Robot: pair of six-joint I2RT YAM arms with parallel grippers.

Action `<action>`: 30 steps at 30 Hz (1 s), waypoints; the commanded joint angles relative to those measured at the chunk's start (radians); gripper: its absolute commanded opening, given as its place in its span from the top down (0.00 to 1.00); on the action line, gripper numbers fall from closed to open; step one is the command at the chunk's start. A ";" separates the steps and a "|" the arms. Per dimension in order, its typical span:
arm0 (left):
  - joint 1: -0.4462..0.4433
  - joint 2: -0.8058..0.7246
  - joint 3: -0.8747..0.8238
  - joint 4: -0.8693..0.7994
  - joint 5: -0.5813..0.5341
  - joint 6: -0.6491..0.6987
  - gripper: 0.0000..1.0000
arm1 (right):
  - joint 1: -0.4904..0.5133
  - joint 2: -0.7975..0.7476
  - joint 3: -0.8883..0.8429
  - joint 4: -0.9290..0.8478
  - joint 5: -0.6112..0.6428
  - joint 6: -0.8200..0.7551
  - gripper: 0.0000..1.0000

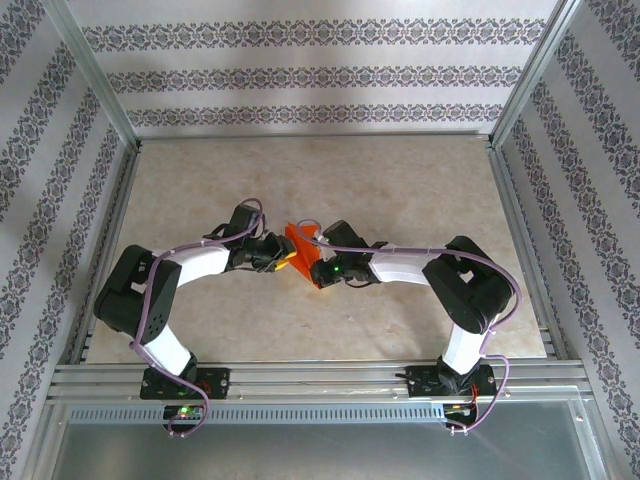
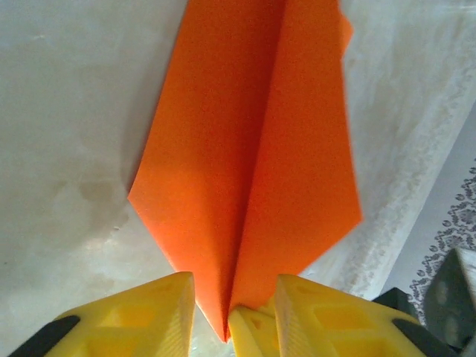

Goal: Fold a paper plane with a square sheet of paper (pick it up from the middle)
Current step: Fourth fold the wing at the center of the table.

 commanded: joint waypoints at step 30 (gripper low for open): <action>-0.042 0.192 0.159 -0.191 -0.058 0.014 0.83 | 0.032 -0.055 0.045 -0.151 0.254 -0.148 0.73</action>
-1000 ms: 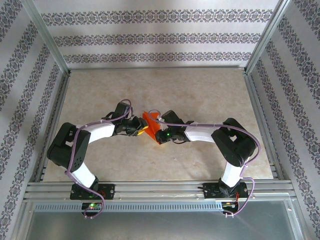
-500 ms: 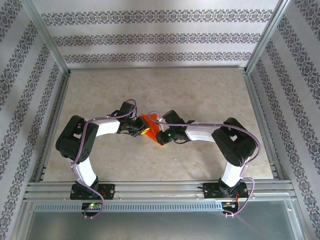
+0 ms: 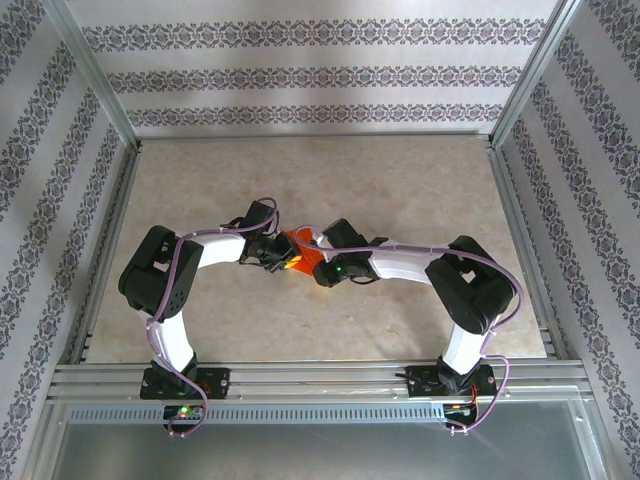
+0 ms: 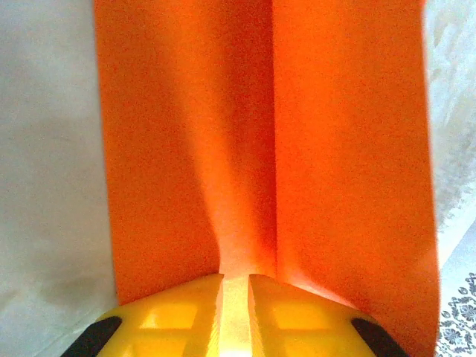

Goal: Fold a paper plane with a square sheet of paper (pick it up from the middle)
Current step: Fourth fold the wing at the center of the table.

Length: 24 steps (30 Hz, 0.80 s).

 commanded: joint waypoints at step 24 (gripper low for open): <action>-0.017 0.022 0.028 -0.118 -0.045 -0.020 0.82 | 0.177 0.041 0.069 -0.047 0.476 -0.032 0.67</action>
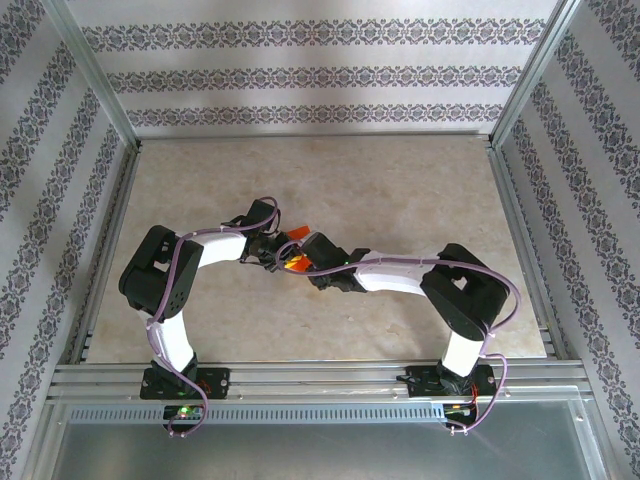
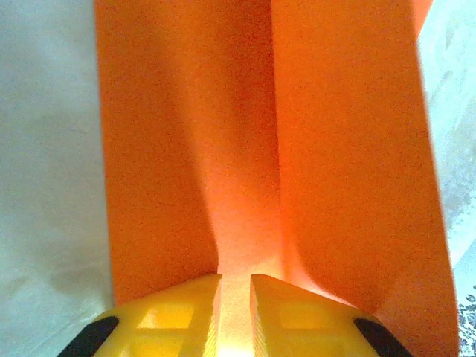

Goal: Fold a paper plane with a square sheet of paper (pick it up from the middle)
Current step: Fourth fold the wing at the center of the table.

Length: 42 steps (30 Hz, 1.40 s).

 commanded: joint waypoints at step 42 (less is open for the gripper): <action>-0.011 0.003 0.010 -0.096 -0.049 0.012 0.83 | -0.020 -0.002 -0.012 -0.007 -0.075 0.020 0.91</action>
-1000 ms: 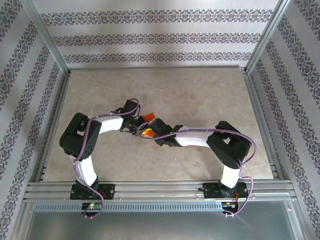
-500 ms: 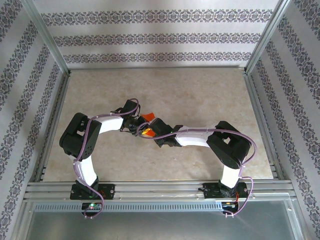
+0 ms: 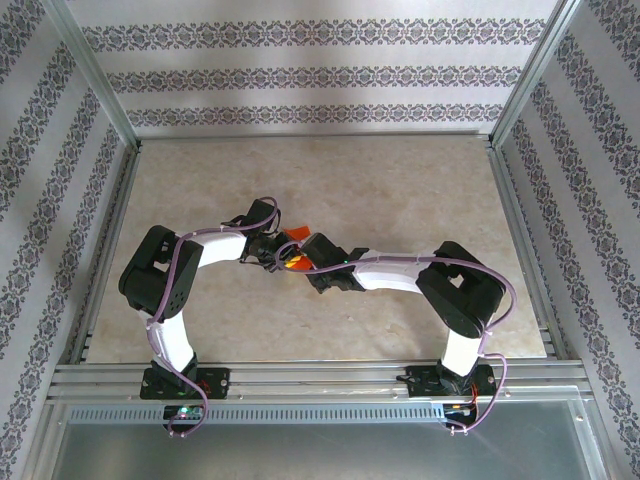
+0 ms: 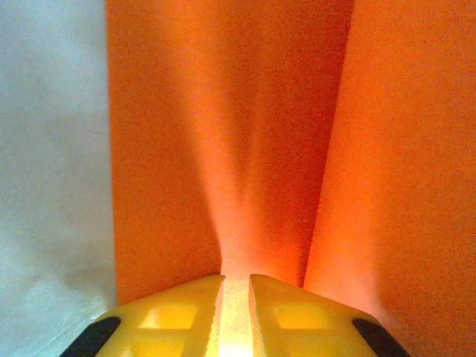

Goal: Fold a paper plane with a square sheet of paper (pick it up from the middle)
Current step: Fourth fold the wing at the center of the table.

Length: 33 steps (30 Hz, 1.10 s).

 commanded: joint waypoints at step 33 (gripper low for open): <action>0.000 -0.154 -0.051 -0.094 -0.096 0.043 0.79 | -0.076 0.068 0.036 -0.026 -0.293 0.033 0.95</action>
